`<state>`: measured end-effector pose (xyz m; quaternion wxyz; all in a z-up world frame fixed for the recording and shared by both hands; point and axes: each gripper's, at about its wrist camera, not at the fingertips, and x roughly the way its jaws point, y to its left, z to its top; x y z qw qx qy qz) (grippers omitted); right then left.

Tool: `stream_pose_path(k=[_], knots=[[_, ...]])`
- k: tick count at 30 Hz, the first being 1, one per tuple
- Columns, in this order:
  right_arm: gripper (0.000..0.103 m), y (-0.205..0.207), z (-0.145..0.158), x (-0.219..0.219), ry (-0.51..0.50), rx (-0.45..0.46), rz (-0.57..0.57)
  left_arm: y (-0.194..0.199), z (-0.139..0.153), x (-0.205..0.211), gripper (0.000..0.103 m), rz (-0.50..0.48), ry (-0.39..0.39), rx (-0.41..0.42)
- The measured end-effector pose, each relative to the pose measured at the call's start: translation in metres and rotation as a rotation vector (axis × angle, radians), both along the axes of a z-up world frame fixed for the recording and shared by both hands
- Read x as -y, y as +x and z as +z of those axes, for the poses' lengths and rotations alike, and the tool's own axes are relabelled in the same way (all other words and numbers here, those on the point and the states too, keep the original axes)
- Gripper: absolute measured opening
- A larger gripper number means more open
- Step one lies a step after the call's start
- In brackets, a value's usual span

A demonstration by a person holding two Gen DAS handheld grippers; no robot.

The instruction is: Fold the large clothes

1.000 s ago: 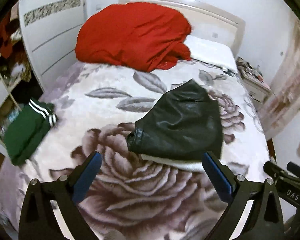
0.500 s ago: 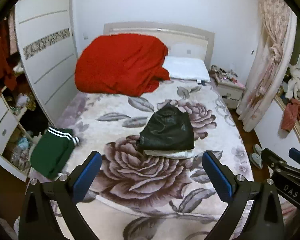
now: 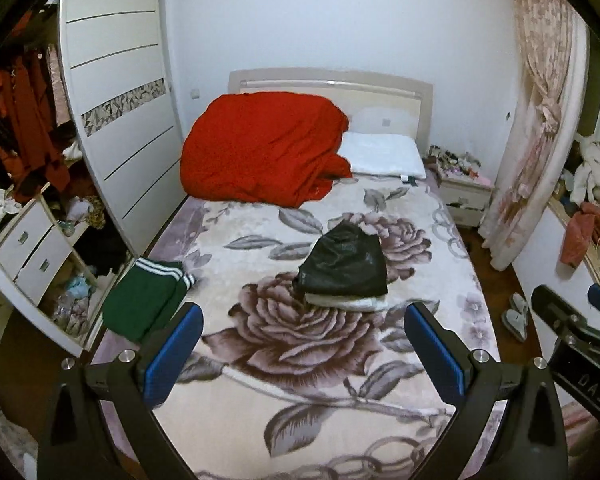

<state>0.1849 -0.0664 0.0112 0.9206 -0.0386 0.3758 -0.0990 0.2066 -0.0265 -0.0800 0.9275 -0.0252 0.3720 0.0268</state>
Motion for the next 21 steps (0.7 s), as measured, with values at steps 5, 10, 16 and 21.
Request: stream_pose_path(k=[5,10,16,21], knots=[[0.091,-0.023,0.023,0.006,-0.012,0.001,0.019,-0.015,0.005,0.010,0.103,-0.001,-0.017,-0.038],[0.094,-0.035,0.037,0.012,-0.001,-0.009,0.038,-0.028,0.012,0.019,0.103,0.007,-0.001,-0.031],[0.095,-0.047,0.052,0.018,0.008,0.006,0.043,-0.038,0.019,0.022,0.103,0.014,0.009,-0.011],[0.096,-0.049,0.060,0.018,0.005,0.020,0.051,-0.044,0.026,0.023,0.103,0.023,0.021,0.022]])
